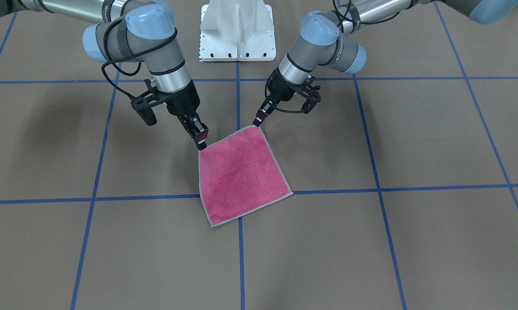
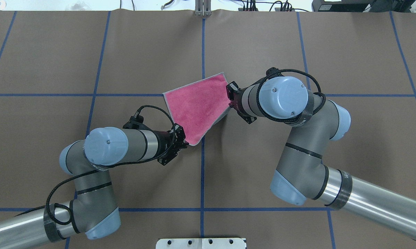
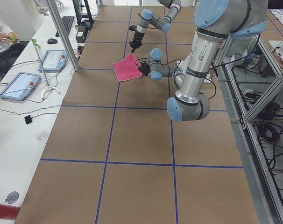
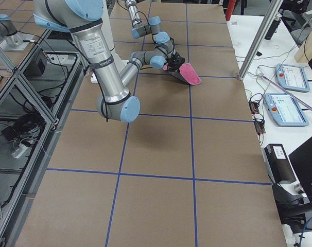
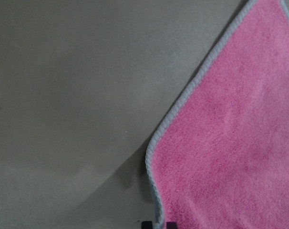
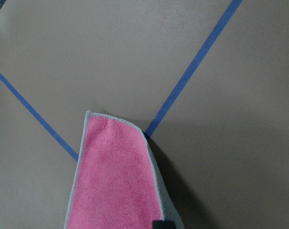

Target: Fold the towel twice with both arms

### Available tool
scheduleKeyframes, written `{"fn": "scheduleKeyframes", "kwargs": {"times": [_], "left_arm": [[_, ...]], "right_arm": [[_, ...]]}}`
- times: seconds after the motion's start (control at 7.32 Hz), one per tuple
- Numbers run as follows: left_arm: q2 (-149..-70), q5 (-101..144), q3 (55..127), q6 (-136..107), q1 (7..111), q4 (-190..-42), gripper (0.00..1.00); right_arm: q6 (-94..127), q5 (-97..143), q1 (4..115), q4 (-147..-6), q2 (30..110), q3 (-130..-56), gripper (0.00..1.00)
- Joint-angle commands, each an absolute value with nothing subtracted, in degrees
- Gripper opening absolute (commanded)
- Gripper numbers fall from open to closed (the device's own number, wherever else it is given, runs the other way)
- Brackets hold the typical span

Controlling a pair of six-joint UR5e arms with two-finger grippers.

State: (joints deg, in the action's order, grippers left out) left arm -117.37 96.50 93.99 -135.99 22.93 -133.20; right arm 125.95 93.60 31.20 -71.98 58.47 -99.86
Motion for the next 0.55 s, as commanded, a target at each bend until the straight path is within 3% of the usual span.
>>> {"fn": "scheduleKeyframes", "kwargs": {"times": [0.0, 0.41], "left_arm": [[-116.45, 97.91, 95.01, -135.88, 22.94, -132.98, 0.0], [-116.46, 98.0, 95.1, -135.88, 22.94, -132.98, 0.0]], "right_arm": [[125.86, 93.6, 31.2, -71.98, 58.71, -99.84, 0.0], [125.86, 93.69, 31.2, -71.98, 58.97, -99.93, 0.0]]}}
